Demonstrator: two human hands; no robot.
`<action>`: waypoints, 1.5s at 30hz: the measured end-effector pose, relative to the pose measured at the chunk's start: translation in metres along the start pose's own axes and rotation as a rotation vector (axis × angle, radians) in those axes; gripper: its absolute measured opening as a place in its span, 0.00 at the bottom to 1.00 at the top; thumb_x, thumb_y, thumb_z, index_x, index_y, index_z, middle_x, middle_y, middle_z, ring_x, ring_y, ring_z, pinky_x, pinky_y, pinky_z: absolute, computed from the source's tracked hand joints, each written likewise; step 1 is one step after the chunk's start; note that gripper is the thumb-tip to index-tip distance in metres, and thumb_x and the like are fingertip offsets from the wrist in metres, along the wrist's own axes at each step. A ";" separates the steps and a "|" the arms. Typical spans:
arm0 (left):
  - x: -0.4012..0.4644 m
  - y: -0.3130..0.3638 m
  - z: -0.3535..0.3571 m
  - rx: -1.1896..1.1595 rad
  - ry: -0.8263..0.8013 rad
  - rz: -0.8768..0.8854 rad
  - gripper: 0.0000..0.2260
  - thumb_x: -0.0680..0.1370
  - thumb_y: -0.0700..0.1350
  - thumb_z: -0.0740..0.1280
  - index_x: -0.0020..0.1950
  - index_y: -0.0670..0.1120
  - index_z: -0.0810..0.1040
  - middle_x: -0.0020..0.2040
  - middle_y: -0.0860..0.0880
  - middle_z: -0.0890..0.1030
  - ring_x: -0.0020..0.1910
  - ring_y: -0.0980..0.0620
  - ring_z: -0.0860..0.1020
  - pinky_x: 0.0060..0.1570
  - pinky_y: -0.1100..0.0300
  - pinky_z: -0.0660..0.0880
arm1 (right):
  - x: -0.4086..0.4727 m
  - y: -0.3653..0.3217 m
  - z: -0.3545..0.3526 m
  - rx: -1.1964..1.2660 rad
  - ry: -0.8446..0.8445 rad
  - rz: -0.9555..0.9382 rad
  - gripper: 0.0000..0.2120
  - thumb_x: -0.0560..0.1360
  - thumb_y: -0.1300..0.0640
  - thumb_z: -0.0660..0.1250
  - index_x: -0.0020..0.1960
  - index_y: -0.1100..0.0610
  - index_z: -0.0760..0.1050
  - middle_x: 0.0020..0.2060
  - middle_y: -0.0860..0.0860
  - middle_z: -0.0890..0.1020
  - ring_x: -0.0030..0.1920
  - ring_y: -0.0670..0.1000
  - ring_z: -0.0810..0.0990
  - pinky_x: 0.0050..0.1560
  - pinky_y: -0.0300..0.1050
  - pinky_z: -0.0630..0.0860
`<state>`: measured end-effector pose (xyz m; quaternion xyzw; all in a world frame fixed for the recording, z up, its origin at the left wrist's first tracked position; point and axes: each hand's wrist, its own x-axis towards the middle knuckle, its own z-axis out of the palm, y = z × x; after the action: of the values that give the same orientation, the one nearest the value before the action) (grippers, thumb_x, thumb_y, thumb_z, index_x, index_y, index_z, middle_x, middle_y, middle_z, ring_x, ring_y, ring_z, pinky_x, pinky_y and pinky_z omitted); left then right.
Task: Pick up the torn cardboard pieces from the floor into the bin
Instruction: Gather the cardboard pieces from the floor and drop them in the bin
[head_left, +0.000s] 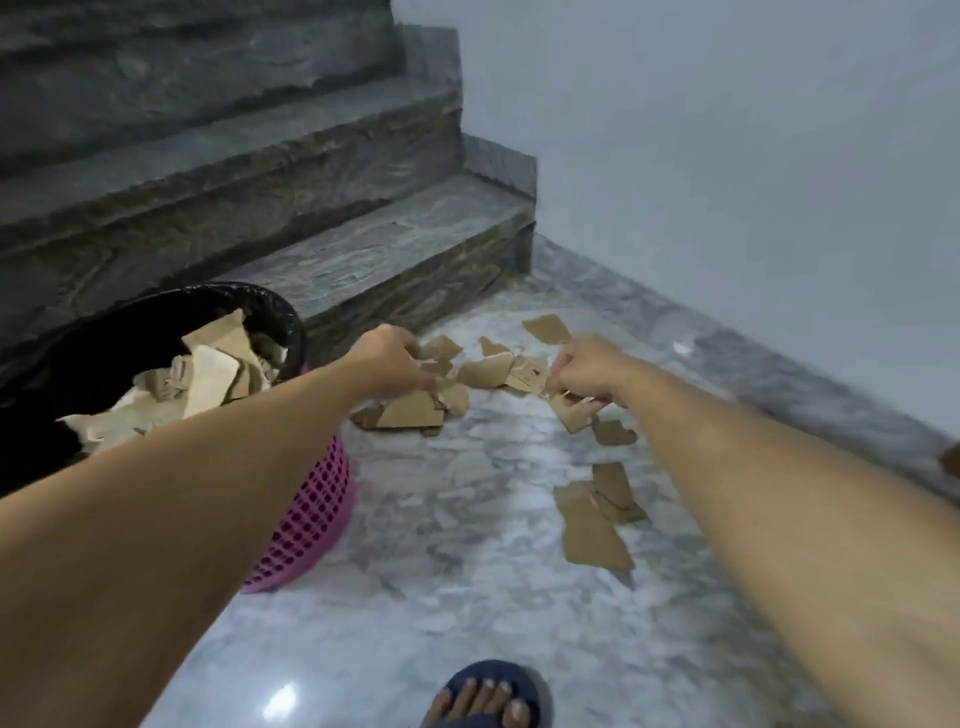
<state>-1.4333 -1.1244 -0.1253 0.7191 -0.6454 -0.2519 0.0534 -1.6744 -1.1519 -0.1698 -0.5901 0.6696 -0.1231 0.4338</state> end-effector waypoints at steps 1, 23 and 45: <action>0.008 0.004 0.018 0.025 -0.040 -0.001 0.18 0.71 0.53 0.75 0.54 0.42 0.78 0.50 0.47 0.79 0.49 0.47 0.78 0.48 0.53 0.76 | 0.002 0.019 0.000 -0.002 -0.004 0.036 0.03 0.73 0.65 0.70 0.45 0.62 0.77 0.34 0.60 0.76 0.31 0.55 0.75 0.32 0.44 0.69; 0.093 0.102 0.298 0.814 -0.519 0.885 0.48 0.58 0.54 0.82 0.72 0.57 0.59 0.75 0.47 0.53 0.72 0.40 0.53 0.62 0.36 0.66 | 0.034 0.272 -0.019 -0.009 0.239 0.498 0.22 0.76 0.56 0.70 0.67 0.63 0.72 0.59 0.59 0.79 0.51 0.61 0.84 0.52 0.58 0.82; 0.123 0.085 0.312 0.348 -0.392 0.604 0.17 0.68 0.43 0.75 0.55 0.50 0.77 0.60 0.49 0.66 0.56 0.47 0.68 0.51 0.51 0.76 | 0.137 0.271 -0.032 -0.206 0.525 0.433 0.13 0.77 0.63 0.66 0.60 0.60 0.81 0.63 0.58 0.79 0.63 0.58 0.77 0.61 0.44 0.75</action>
<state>-1.6392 -1.1783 -0.3981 0.4337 -0.8588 -0.2440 -0.1216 -1.8732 -1.2117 -0.3941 -0.4234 0.8768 -0.1076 0.2009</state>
